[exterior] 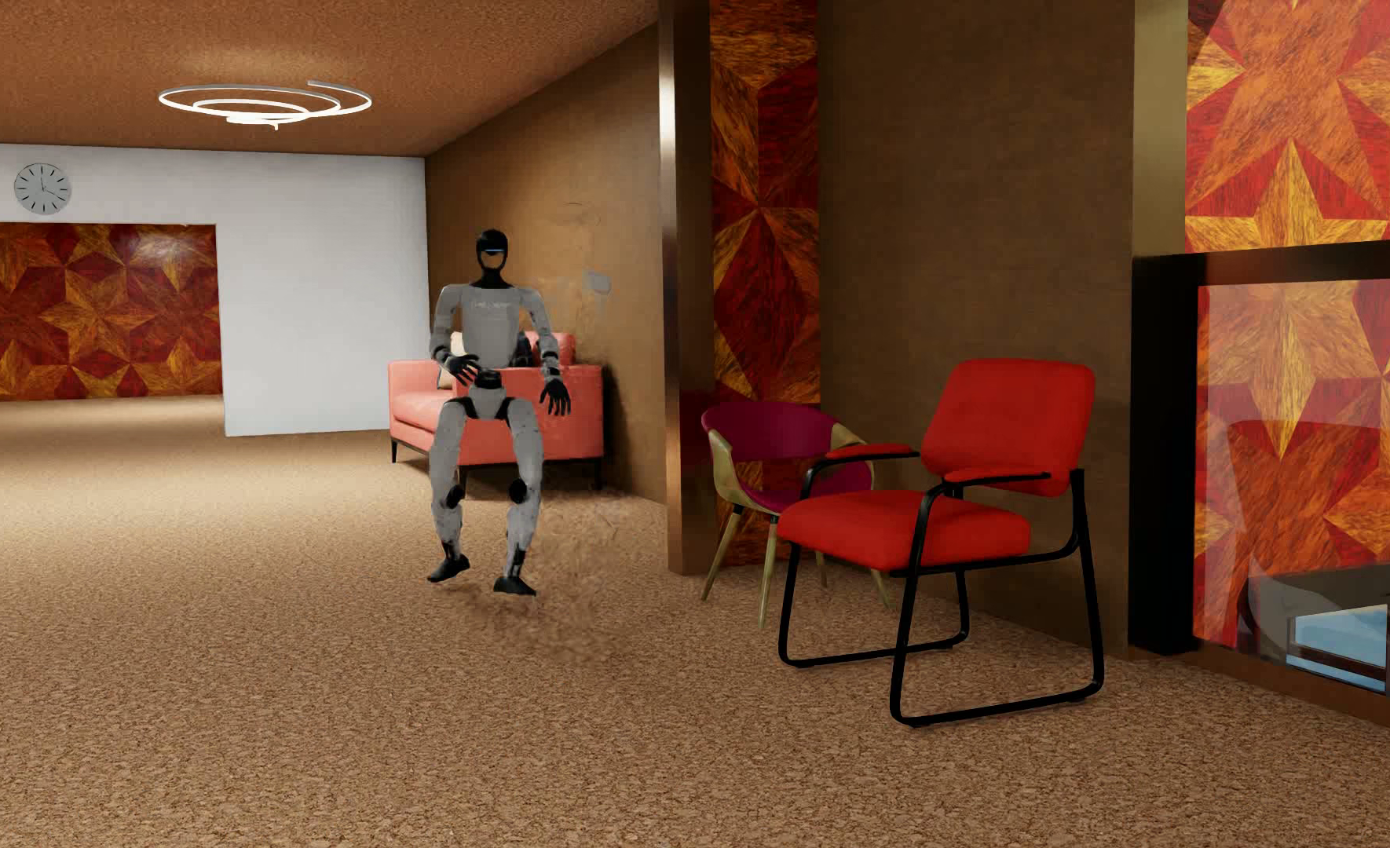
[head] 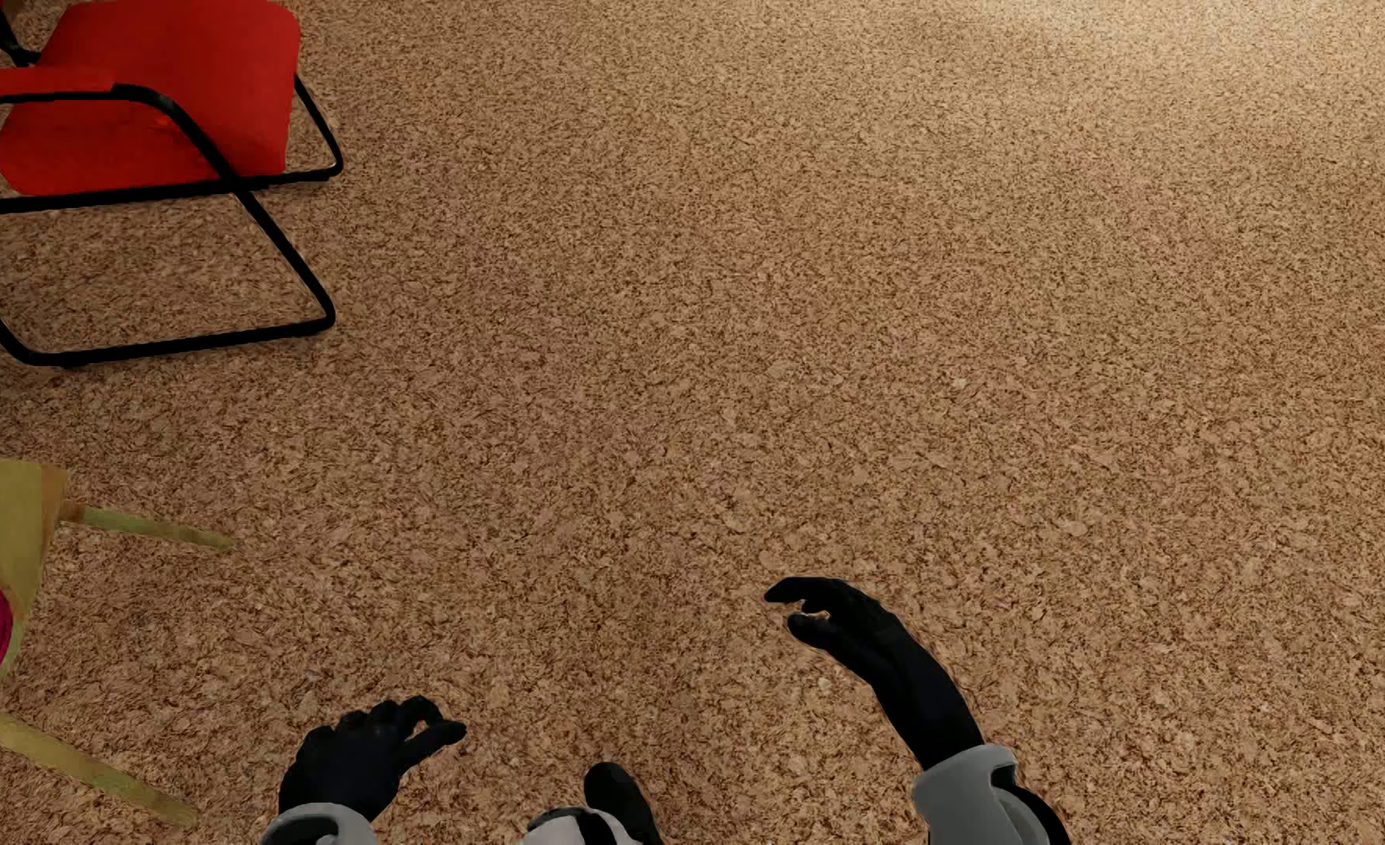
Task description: Walk to the chair
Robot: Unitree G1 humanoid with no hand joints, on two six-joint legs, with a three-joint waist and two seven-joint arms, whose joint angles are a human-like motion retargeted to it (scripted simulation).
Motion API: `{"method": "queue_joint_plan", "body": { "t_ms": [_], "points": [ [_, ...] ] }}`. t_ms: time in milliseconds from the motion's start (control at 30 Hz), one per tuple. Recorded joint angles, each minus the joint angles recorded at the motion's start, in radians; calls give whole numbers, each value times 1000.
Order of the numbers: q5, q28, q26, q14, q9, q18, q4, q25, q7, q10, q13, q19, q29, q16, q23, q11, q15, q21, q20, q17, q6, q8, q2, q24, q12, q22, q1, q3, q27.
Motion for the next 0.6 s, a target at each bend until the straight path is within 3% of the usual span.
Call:
{"method": "queue_joint_plan", "body": {
  "t_ms": [33,67,133,167,233,267,333,367,433,500,533,567,600],
  "points": [
    [-24,4,-1,38,-4,190,-38,-52,53,-48,-7,1,-12,-35,21,56,26,-1,65,-10,3,-6,32,-22,48,-28,54,13,8],
    [-93,12,-5,0,-3,208,-69,-111,33,-26,4,14,-21,-79,37,216,117,-15,122,-16,0,40,18,-51,96,-50,94,23,11],
    [-240,13,-5,-101,16,209,-140,-220,-16,59,39,-194,-46,-143,74,634,322,-64,183,22,-24,179,-125,-40,124,-43,153,23,48],
    [-267,3,-12,-133,25,209,-179,-255,-49,82,76,-160,-56,-157,93,778,330,-99,194,68,-38,229,-209,16,107,-19,174,12,58],
    [-184,-26,-54,-144,33,198,-260,-246,-158,40,146,-67,-58,-165,115,899,270,-169,167,141,-51,358,-397,120,51,15,239,-18,52],
    [-185,-40,-73,-141,33,183,-298,-214,-226,3,176,-18,-47,-176,122,874,221,-203,132,157,-52,361,-454,121,13,29,277,-28,52],
    [-223,-63,-99,-155,30,149,-350,-169,-362,-47,223,-39,-17,-204,143,709,136,-260,53,155,-57,330,-531,52,-48,53,350,-49,62],
    [-231,-66,-107,-175,29,131,-369,-177,-428,-54,239,-50,-7,-222,137,585,108,-280,9,147,-61,336,-560,15,-84,84,377,-59,84],
    [-188,-67,-102,-214,26,92,-401,-194,-566,-54,256,-36,-13,-243,148,319,166,-327,-56,134,-69,499,-606,-30,-138,125,421,-76,115],
    [-115,-39,-67,-245,21,52,-413,-183,-691,-57,252,-10,-28,-251,197,43,310,-371,-92,142,-81,757,-576,-50,-154,164,460,-80,139],
    [-85,-25,-43,-258,19,34,-407,-174,-745,-51,248,0,-35,-249,229,-45,358,-385,-101,147,-86,817,-547,-60,-151,193,473,-73,147],
    [-78,-15,-15,-273,18,14,-391,-165,-789,-38,240,0,-38,-241,261,-38,340,-390,-102,151,-90,785,-533,-73,-144,227,481,-61,153],
    [-93,2,16,-295,17,-8,-377,-158,-821,-7,243,2,-36,-241,278,7,232,-387,-99,147,-95,711,-520,-89,-134,276,478,-50,159]
  ]
}}
